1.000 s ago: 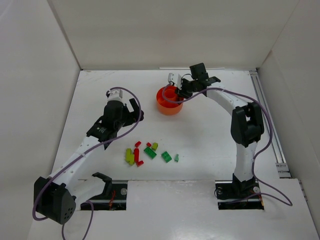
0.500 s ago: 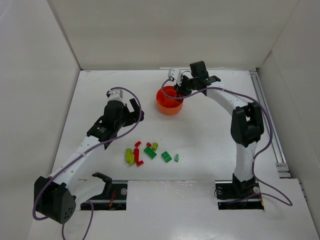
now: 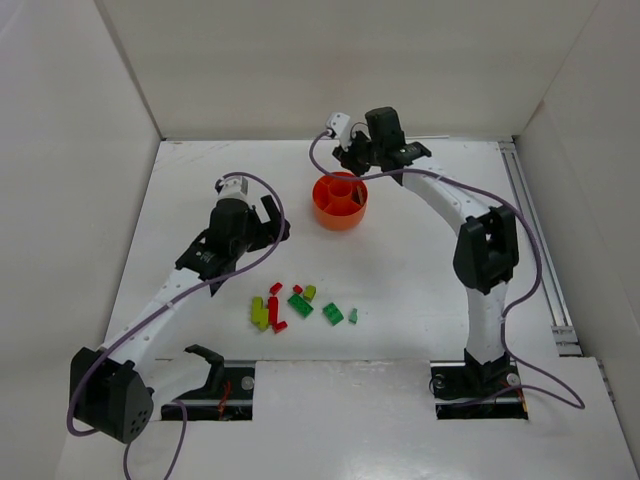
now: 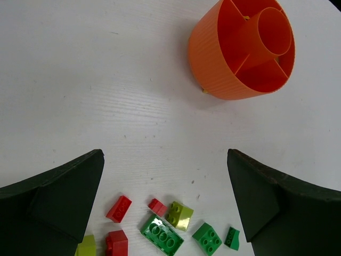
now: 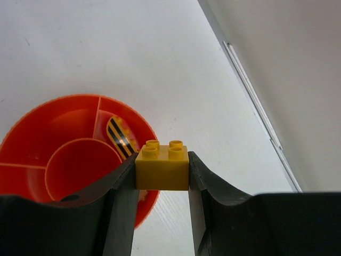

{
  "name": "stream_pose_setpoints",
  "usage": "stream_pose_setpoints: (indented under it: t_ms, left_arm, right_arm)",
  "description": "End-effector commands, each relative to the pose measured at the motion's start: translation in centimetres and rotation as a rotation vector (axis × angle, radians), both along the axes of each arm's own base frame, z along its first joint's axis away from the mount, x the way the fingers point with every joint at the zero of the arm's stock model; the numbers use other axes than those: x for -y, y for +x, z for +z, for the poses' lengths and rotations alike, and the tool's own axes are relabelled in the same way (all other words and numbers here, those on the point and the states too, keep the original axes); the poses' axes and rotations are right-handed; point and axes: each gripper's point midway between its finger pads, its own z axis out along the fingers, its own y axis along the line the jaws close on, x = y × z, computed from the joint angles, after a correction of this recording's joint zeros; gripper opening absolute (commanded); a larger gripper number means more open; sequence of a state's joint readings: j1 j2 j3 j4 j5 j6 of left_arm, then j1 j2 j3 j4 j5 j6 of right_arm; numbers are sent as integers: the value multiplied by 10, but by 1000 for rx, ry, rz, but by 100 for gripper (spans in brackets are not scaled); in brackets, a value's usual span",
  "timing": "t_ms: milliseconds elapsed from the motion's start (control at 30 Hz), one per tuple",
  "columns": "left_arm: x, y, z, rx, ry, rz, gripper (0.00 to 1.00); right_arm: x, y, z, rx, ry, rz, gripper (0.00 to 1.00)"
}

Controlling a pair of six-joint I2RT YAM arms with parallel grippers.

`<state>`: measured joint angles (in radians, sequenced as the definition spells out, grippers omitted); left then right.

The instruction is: Sort the legos into containers by color

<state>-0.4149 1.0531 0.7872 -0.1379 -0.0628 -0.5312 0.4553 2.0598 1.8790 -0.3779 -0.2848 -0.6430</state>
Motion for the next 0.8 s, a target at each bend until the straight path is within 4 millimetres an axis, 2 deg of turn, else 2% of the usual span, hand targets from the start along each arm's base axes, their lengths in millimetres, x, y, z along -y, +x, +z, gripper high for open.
stream_pose_setpoints:
  t_ms: [0,33,67,233,367,467,500,533,600,667,767]
  left_arm:
    - [5,12,30,88,-28,-10,100]
    - [5,12,30,88,-28,-10,100]
    - [5,12,30,88,-28,-10,100]
    - [4,11,26,80,-25,-10,100]
    - [1,13,26,80,-24,-1,100]
    - [1,13,26,80,-24,-1,100]
    - [1,11,22,72,-21,-1,100]
    - [1,11,21,72,-21,-1,100]
    - [1,11,21,72,-21,-1,100]
    - [1,11,21,72,-21,-1,100]
    - [1,11,21,72,-21,-1,100]
  right_arm:
    - [-25,-1,2,-14,17,-62,38]
    - [-27,-3,-7,-36,7,-79,38]
    - [-20,1,-8,-34,0,-126,38]
    - [-28,-7,-17,-132,64,-240,37]
    - [-33,-14,-18,-171,95,-262,37]
    - [-32,-15,-16,-190,117,-293,41]
    - [-33,-14,-22,-203,116,-299,41]
    - [-34,-13,-18,-196,122,-298,41]
    - [-35,-13,-26,-228,125,-316,42]
    - [-35,-10,-24,-223,123,-323,42]
    - [-36,-10,-24,-231,132,-331,46]
